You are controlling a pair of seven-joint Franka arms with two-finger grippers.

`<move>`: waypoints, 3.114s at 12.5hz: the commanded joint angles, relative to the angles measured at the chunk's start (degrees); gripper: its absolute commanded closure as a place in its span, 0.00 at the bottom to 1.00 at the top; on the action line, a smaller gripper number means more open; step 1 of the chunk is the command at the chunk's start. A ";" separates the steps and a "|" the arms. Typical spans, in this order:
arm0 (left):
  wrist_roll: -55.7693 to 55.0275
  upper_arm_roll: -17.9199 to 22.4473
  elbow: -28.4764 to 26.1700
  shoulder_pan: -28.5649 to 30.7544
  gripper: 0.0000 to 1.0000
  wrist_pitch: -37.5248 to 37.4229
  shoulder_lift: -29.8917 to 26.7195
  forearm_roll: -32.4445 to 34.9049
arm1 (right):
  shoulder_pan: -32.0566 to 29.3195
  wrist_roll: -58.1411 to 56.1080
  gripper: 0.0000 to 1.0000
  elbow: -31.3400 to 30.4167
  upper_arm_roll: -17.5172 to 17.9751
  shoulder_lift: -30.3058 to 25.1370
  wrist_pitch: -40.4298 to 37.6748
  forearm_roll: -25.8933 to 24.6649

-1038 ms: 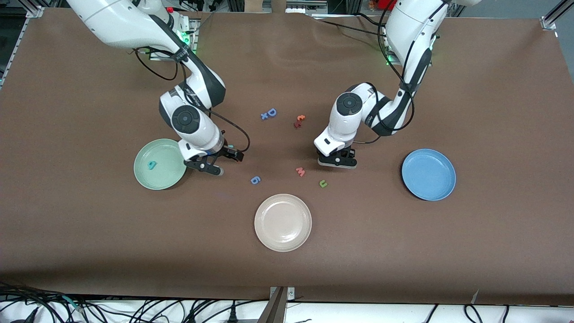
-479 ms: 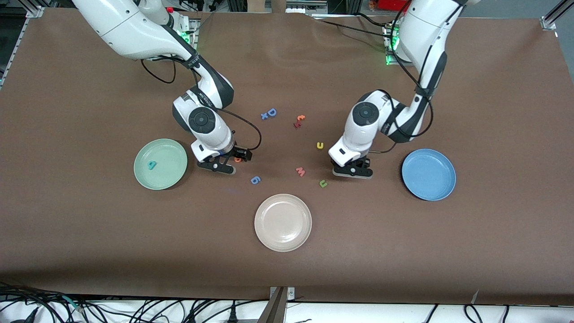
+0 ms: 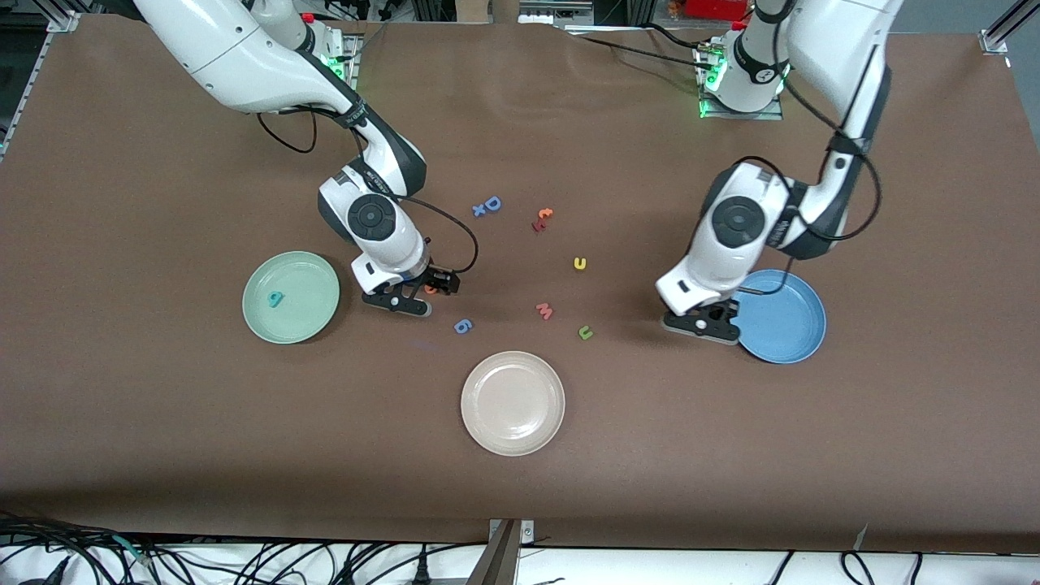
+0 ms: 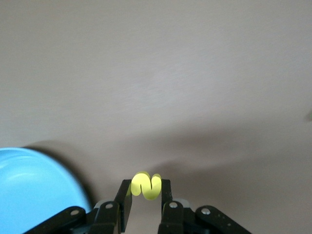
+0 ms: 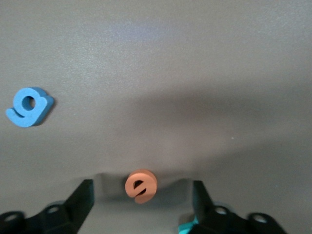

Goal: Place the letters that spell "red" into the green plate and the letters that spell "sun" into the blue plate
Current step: 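Drop the yellow 2 on the blue plate while the right gripper carries orange e, then release the orange e on the green plate while the left gripper reaches yellow u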

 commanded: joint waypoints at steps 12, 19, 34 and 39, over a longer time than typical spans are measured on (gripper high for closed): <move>21.47 -0.25 3.55 16.48 0.48 -9.43 0.88 -6.11 | 0.82 1.78 0.80 0.81 -1.29 0.97 0.70 -3.11; 20.76 -0.52 3.55 17.10 0.00 -12.49 0.97 -14.42 | 0.29 0.90 0.80 0.99 -2.96 -0.79 -0.09 -3.11; 3.30 -0.87 3.47 -2.12 0.00 -13.12 -0.26 -15.16 | -16.32 -31.10 0.77 -3.14 -5.51 -6.95 -10.74 2.52; -3.75 -1.48 3.12 -6.28 0.00 -13.03 -0.35 -15.51 | -16.41 -25.60 0.02 -4.72 -2.37 -11.49 -13.08 2.52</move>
